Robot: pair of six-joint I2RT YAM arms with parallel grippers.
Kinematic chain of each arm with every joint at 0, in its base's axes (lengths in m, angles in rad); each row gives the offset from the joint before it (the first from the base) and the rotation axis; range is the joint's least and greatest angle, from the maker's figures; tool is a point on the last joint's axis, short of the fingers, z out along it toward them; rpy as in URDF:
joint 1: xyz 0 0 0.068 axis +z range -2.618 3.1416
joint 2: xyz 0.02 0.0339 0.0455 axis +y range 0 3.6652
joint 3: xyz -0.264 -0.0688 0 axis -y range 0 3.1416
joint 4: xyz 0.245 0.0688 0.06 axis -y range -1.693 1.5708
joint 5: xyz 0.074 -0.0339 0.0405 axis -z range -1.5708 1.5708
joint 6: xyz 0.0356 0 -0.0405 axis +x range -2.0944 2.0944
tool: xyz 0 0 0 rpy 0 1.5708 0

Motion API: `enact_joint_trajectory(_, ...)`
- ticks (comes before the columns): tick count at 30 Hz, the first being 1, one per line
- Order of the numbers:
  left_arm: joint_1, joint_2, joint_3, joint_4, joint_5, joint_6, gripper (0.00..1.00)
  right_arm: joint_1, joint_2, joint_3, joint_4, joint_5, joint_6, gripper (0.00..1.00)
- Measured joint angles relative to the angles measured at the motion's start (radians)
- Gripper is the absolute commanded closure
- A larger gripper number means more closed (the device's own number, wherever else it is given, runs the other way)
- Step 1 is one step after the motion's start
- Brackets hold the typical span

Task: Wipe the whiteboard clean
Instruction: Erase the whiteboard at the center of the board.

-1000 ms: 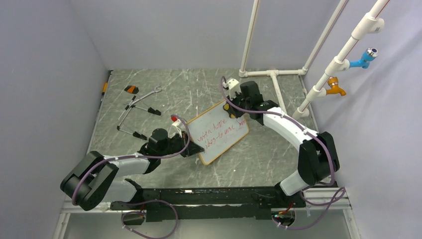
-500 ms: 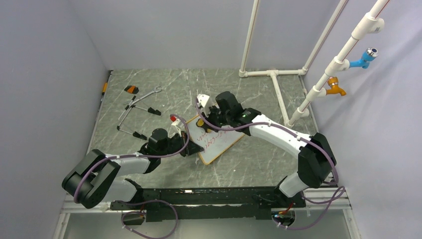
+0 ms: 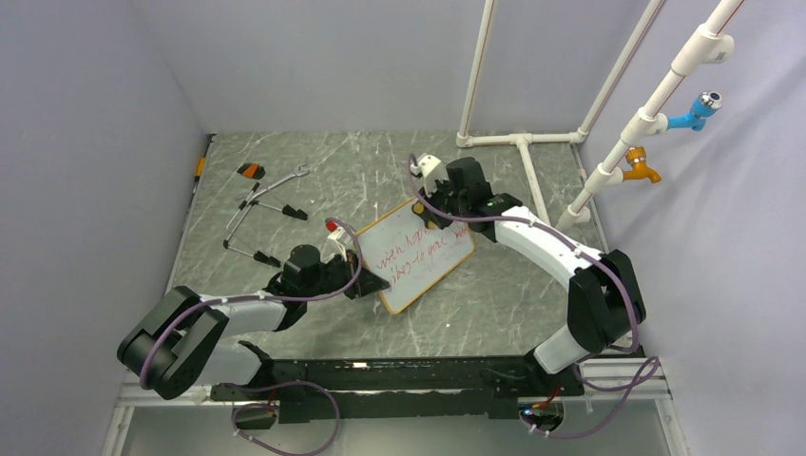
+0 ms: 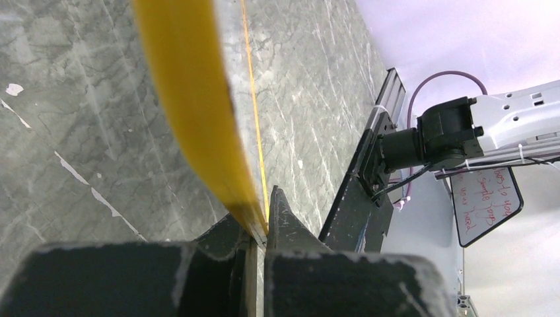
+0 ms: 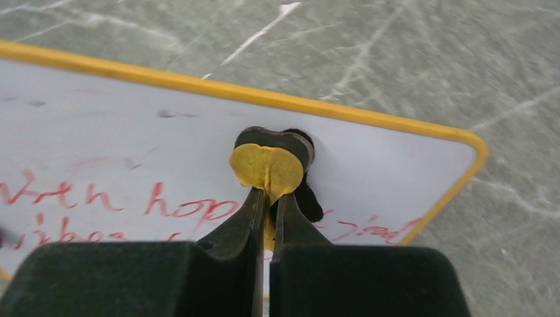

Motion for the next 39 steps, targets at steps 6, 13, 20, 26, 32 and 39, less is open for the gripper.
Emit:
enact_joint_trajectory(6, 0.001, -0.005, -0.003, -0.014, -0.008, -0.021, 1.00, 0.137, 0.000, 0.009, -0.074, -0.085, -0.131, 1.00)
enact_joint_trajectory(13, 0.002, -0.038, -0.013, -0.056, -0.030, 0.008, 1.00, 0.244, 0.002, 0.018, -0.114, -0.112, -0.155, 1.00)
enact_joint_trajectory(20, 0.002, -0.039, -0.012, -0.041, -0.036, 0.014, 1.00, 0.103, 0.002, 0.013, -0.089, -0.019, -0.077, 1.00)
enact_joint_trajectory(26, 0.001, -0.037, -0.012, -0.030, -0.027, 0.013, 1.00, 0.057, 0.008, 0.007, -0.078, 0.035, -0.077, 1.00)
enact_joint_trajectory(32, 0.003, -0.037, -0.012, -0.038, -0.032, -0.002, 1.00, 0.183, 0.006, 0.010, -0.108, -0.013, -0.130, 1.00)
enact_joint_trajectory(39, 0.005, -0.037, -0.013, -0.042, -0.042, 0.003, 1.00, 0.226, 0.006, 0.013, -0.115, -0.022, -0.119, 1.00)
